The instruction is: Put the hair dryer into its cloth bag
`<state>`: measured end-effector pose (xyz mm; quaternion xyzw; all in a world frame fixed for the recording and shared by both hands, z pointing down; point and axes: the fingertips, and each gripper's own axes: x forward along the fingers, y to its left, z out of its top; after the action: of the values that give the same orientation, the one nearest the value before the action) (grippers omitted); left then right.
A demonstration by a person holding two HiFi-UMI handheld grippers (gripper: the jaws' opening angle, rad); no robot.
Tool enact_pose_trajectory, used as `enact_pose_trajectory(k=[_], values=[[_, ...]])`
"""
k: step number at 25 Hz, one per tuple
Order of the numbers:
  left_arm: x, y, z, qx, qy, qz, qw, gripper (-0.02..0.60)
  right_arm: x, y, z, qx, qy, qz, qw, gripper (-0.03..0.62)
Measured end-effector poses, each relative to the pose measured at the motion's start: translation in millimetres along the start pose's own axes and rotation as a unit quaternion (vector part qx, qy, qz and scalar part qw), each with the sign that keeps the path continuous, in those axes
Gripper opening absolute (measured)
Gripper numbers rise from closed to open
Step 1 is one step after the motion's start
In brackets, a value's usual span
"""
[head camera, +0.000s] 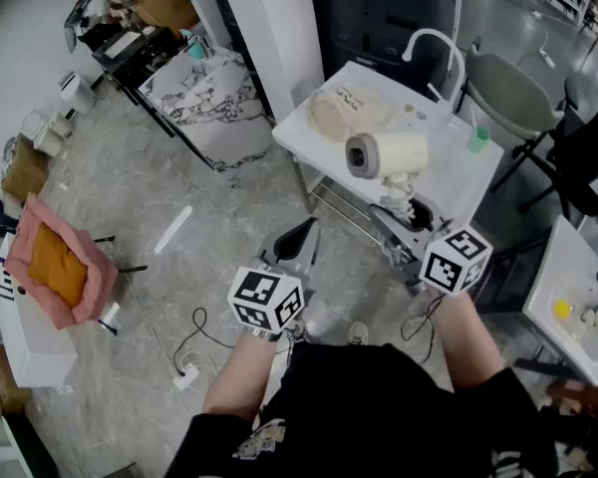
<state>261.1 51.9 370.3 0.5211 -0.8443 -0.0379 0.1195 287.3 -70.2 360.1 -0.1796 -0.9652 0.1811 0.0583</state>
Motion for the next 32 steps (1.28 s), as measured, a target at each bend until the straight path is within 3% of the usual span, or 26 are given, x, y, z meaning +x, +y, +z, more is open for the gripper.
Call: enact_pose_trajectory(k=[19, 22, 25, 32], values=[[-3, -16, -6, 0.009, 0.002, 0.015, 0.9998, 0.012, -27, -12, -2, 0.003, 0.004, 0.001, 1.000, 0.236], [2, -21, -7, 0.013, 0.006, 0.013, 0.9998, 0.105, -32, -17, 1, 0.001, 0.002, -0.002, 1.000, 0.236], [6, -24, -6, 0.017, 0.008, 0.013, 0.9997, 0.153, -35, -22, 4, 0.002, 0.003, -0.003, 1.000, 0.236], [14, -23, -9, 0.020, 0.013, 0.013, 0.9996, 0.209, -36, -33, 4, 0.008, 0.003, -0.003, 1.000, 0.236]])
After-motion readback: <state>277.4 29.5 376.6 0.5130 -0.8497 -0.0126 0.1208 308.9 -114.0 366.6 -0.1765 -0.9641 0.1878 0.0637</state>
